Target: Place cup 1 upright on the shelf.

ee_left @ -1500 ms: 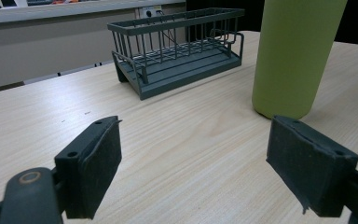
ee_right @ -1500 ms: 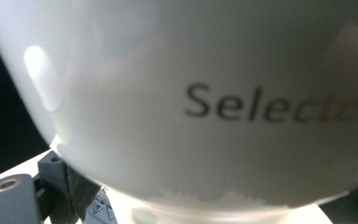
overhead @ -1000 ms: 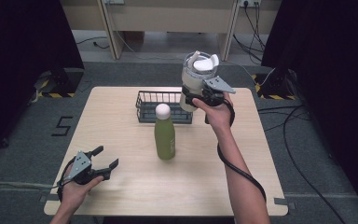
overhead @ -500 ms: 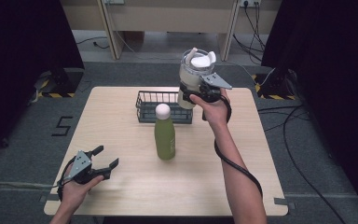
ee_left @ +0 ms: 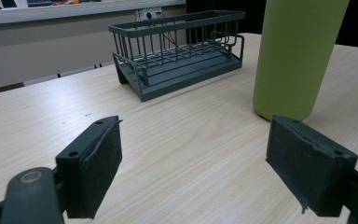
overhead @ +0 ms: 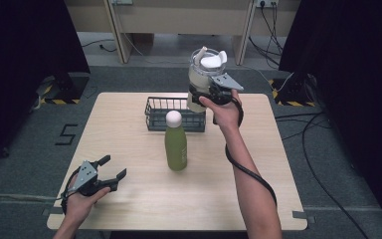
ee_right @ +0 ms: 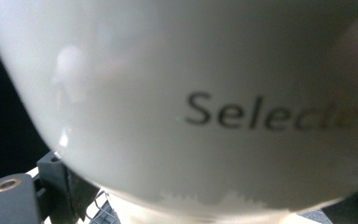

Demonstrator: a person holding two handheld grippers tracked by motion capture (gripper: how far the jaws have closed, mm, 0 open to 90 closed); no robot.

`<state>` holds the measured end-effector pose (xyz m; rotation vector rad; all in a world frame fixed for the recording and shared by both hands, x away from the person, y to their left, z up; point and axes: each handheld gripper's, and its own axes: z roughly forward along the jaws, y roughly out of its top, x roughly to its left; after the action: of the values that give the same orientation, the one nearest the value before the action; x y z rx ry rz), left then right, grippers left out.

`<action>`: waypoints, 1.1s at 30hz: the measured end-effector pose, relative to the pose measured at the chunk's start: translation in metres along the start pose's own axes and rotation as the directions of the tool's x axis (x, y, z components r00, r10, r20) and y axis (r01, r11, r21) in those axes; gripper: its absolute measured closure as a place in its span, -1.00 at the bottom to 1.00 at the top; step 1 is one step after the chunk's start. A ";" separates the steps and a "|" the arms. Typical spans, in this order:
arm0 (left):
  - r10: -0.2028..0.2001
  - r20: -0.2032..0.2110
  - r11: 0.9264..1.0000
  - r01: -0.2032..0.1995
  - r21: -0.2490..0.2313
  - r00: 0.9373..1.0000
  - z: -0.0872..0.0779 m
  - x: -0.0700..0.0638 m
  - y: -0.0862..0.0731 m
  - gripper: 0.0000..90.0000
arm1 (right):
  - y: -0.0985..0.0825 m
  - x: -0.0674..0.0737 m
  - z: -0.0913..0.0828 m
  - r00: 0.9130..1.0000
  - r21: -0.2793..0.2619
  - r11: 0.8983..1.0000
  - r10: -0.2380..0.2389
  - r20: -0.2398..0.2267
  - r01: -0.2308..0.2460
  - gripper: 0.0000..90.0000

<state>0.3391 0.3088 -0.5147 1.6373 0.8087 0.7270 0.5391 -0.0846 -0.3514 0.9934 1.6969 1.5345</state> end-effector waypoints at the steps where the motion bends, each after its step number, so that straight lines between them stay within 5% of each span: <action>1: 0.000 0.000 1.000 0.000 0.000 1.000 0.000 0.000 0.000 -0.61 | 0.000 0.000 0.000 1.000 0.000 1.000 0.000 0.000 0.000 -0.77; 33: -0.001 -0.001 1.000 0.001 -0.002 1.000 -0.001 0.001 0.000 -0.61 | -0.003 0.000 0.029 1.000 0.032 0.999 0.009 0.016 -0.010 -0.77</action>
<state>0.3387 0.3098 -0.5144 1.6350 0.8092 0.7279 0.5635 -0.0702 -0.3582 1.0288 1.7134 1.5063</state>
